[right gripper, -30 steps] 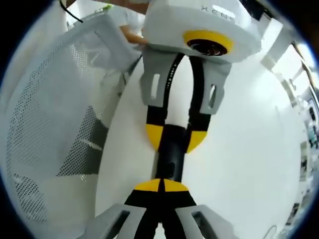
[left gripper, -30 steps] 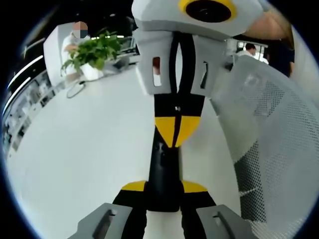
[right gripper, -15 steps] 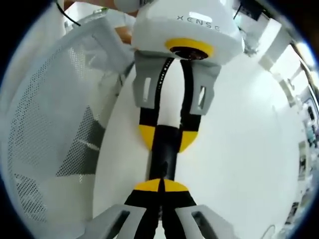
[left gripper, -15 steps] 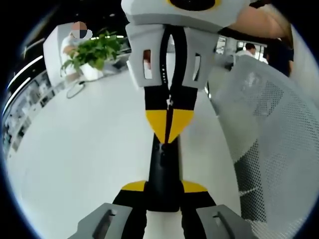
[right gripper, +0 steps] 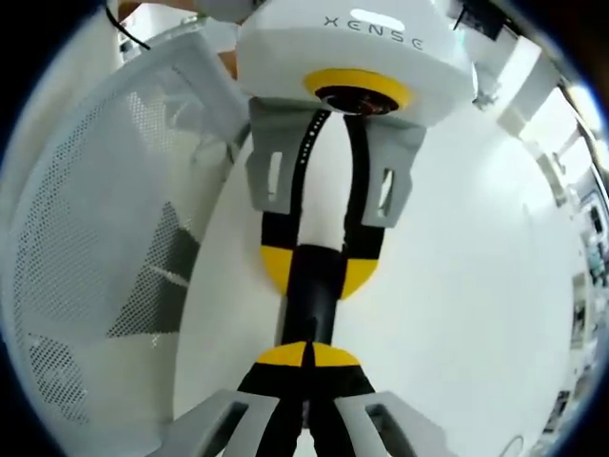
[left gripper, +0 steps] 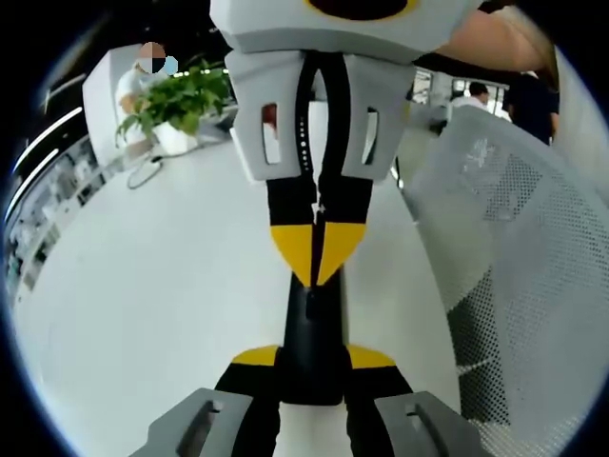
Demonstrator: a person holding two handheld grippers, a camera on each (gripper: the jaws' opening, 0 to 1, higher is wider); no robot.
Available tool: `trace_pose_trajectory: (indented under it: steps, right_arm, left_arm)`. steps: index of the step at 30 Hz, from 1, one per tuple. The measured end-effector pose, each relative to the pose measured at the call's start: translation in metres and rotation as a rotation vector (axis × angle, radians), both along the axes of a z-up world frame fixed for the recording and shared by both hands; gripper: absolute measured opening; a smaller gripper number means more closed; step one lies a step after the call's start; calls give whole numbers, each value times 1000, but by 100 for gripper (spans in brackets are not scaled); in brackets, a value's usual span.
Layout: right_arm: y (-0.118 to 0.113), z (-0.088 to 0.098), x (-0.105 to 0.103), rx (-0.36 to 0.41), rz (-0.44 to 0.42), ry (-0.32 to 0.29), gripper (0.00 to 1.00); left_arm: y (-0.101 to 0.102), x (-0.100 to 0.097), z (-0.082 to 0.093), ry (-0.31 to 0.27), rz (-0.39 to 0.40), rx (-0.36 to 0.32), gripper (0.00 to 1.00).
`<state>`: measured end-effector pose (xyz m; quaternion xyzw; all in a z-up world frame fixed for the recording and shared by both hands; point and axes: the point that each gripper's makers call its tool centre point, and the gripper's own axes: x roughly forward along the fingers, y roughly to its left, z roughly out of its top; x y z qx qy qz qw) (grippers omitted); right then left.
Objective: Press the specified remote control buttons in sequence, fully releasing each button before pressing the next.
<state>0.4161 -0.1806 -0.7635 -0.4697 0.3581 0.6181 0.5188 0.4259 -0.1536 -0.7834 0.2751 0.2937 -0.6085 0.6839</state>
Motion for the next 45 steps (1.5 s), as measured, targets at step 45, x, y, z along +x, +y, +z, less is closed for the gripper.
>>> trace_pose_trajectory:
  steps: [45]
  right_arm:
    - [4,-9,-1,-33,26,-1,0]
  left_arm:
    - [-2,-4,1,0,2,-1,23]
